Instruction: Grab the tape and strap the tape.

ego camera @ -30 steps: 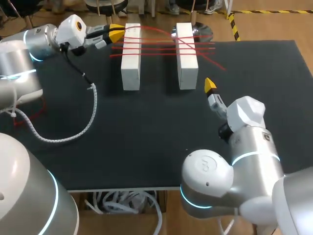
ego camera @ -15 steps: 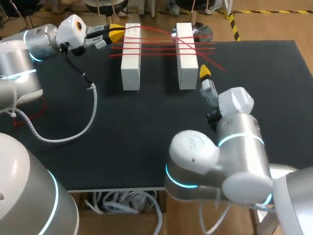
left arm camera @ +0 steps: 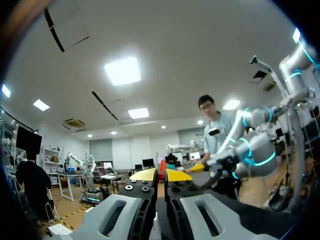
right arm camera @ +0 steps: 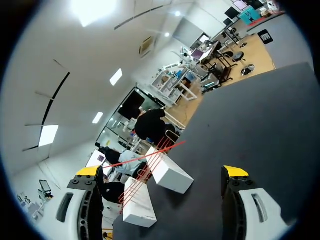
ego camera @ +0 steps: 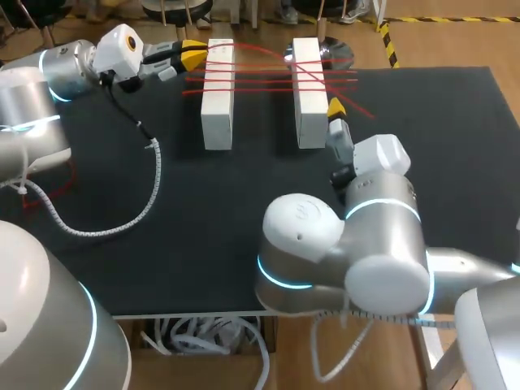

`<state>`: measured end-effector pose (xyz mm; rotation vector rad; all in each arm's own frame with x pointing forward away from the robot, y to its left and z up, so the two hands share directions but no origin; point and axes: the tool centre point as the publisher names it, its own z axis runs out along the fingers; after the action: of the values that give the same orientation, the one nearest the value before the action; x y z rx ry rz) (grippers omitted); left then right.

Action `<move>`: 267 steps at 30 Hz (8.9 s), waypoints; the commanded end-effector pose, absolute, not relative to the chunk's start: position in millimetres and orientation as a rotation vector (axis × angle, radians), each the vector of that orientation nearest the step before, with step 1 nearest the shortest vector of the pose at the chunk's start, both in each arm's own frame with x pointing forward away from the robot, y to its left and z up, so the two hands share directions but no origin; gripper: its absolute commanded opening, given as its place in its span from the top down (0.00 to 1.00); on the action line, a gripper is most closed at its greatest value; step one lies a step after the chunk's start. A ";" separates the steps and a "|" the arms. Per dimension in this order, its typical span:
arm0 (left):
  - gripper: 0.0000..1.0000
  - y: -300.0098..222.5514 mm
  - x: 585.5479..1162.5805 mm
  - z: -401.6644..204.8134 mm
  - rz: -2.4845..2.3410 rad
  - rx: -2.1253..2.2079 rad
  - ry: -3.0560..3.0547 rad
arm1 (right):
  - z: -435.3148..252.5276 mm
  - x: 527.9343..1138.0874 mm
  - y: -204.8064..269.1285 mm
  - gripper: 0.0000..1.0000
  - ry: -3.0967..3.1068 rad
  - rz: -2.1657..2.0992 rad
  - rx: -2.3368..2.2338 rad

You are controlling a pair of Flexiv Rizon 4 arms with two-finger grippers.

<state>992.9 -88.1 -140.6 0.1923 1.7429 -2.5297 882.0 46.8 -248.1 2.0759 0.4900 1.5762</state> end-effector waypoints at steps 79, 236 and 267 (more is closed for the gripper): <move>1.00 -87.9 994.0 -141.6 -2.533 0.196 1.741 | -218.1 982.1 38.5 0.09 -0.865 2.140 2.447; 1.00 -87.9 994.0 -141.6 -2.533 0.196 1.741 | -218.1 972.0 34.4 1.00 0.097 1.901 2.224; 1.00 -87.9 994.0 -141.6 -2.533 0.196 1.741 | -163.9 1005.0 66.6 1.00 0.356 1.972 1.789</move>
<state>993.0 -88.0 -140.6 0.1925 1.7429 -2.5298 997.5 65.8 -164.4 1.8097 0.3573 1.9648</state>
